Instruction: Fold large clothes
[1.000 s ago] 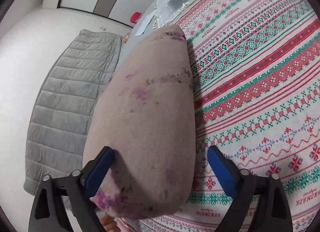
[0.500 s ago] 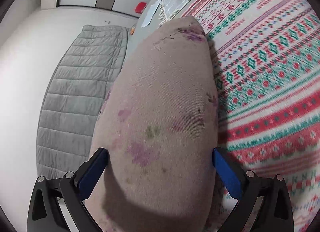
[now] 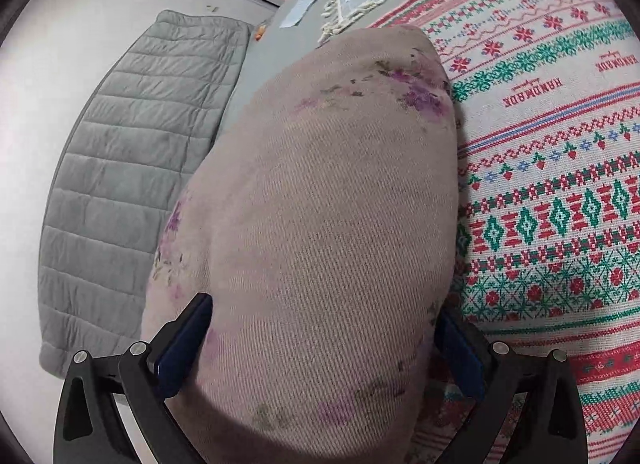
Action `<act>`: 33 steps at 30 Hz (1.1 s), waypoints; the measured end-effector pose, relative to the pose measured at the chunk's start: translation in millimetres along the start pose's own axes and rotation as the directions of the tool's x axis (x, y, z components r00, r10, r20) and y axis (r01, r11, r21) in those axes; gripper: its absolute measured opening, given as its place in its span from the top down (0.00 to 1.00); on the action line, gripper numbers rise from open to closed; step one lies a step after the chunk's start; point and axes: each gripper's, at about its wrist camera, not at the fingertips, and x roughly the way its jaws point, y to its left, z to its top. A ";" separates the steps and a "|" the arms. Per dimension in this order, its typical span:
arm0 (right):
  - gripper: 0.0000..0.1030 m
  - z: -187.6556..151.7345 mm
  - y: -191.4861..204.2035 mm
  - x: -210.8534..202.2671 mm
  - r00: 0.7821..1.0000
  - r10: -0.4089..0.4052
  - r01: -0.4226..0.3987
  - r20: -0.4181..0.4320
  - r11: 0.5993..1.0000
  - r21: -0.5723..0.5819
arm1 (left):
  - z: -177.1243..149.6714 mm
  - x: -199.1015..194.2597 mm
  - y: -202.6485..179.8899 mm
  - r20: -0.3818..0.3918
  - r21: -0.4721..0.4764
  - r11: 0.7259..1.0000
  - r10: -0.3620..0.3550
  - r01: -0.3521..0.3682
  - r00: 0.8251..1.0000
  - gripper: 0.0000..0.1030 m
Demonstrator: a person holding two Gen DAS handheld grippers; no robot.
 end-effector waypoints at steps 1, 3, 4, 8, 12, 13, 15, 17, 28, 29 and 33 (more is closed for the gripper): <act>0.06 -2.7 7.9 -0.5 1.000 -0.021 0.022 0.012 0.999 -0.034 | 0.2 -1.9 -2.9 0.010 0.008 1.000 -0.003 0.003 1.000 0.36; 0.11 -3.3 17.9 -0.5 0.998 -0.053 0.056 0.034 0.995 -0.077 | -0.2 -3.9 -5.1 0.026 0.015 1.000 -0.009 0.009 1.000 0.46; 0.15 -6.0 27.0 -3.1 0.996 -0.066 0.072 0.056 0.992 -0.106 | 0.6 -4.9 -3.6 0.029 0.007 1.000 -0.016 0.016 0.999 0.51; 0.23 -17.1 49.9 -8.0 0.988 -0.084 0.105 0.126 0.979 -0.176 | 4.8 -7.4 2.8 0.023 -0.015 0.998 -0.056 0.057 0.998 0.59; 0.26 -29.7 70.9 -16.7 0.981 -0.071 0.114 0.183 0.965 -0.237 | 12.4 -18.9 10.1 0.034 -0.067 0.993 -0.097 0.099 0.995 0.65; 0.27 -32.7 78.5 -19.6 0.979 -0.059 0.108 0.195 0.961 -0.255 | 14.3 -27.1 8.1 0.056 -0.065 0.993 -0.099 0.103 0.994 0.65; 0.28 -37.6 97.2 -21.4 0.976 -0.015 0.080 0.216 0.951 -0.298 | 19.5 -45.2 3.0 0.111 -0.037 0.994 -0.097 0.102 0.989 0.66; 0.29 -38.7 115.5 -19.1 0.973 0.032 0.044 0.227 0.946 -0.322 | 30.4 -68.2 -0.2 0.175 -0.013 0.994 -0.107 0.111 0.979 0.66; 0.29 -3.6 232.5 106.9 0.926 0.342 -0.276 0.159 0.902 -0.332 | 155.9 -179.2 38.7 0.444 0.117 0.989 0.030 -0.091 0.895 0.60; 0.26 3.3 237.0 137.0 0.936 0.329 -0.283 0.126 0.915 -0.287 | 170.4 -174.0 56.2 0.431 0.088 0.988 0.074 -0.124 0.899 0.58; 0.19 3.8 203.0 246.5 0.995 0.084 -0.085 -0.048 0.996 -0.022 | 216.4 -126.6 133.8 0.286 -0.052 0.931 0.359 -0.360 0.888 0.52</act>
